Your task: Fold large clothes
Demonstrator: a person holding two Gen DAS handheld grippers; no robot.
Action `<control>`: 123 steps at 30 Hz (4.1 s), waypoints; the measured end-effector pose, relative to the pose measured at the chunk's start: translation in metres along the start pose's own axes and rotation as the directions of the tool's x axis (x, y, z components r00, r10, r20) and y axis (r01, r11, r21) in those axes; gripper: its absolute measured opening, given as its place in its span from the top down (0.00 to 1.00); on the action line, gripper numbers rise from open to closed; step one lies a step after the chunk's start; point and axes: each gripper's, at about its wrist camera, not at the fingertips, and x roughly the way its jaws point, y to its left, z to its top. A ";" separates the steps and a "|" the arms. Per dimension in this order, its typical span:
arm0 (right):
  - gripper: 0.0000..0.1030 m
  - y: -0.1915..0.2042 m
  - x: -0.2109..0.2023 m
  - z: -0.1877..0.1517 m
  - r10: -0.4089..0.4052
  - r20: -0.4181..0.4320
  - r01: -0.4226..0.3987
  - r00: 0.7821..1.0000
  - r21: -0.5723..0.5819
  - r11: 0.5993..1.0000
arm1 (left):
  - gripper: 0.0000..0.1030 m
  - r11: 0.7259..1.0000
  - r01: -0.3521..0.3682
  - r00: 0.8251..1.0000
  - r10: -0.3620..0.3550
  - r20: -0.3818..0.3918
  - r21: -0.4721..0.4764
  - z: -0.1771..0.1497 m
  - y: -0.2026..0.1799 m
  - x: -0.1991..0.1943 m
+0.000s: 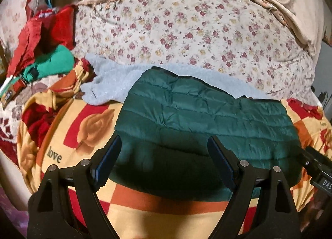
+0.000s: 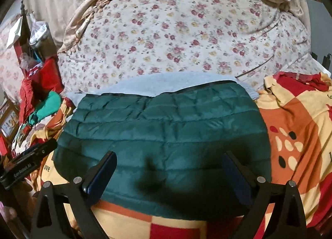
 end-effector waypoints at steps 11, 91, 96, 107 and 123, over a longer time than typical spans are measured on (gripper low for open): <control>0.03 0.032 -0.015 -0.011 -0.030 0.054 0.034 0.998 -0.084 0.996 | 0.17 1.000 -0.022 0.999 0.021 0.047 0.008 -0.008 -0.005 -0.021; 0.03 0.033 0.025 0.000 -0.063 -0.001 0.063 0.998 -0.074 0.995 | 0.17 0.997 -0.039 0.999 0.038 0.008 0.061 0.001 -0.017 0.017; 0.03 0.032 0.028 0.004 -0.065 0.000 0.064 0.998 -0.072 0.995 | 0.17 0.997 -0.041 0.999 0.041 0.002 0.073 0.006 -0.019 0.024; 0.03 0.024 0.041 0.009 -0.066 -0.022 0.065 0.998 -0.051 0.997 | 0.17 0.994 -0.055 0.998 0.056 -0.013 0.090 0.009 -0.026 0.037; 0.03 0.021 0.051 0.009 -0.065 -0.047 0.063 0.997 -0.044 0.997 | 0.17 0.992 -0.056 0.998 0.054 0.024 0.116 0.014 -0.030 0.041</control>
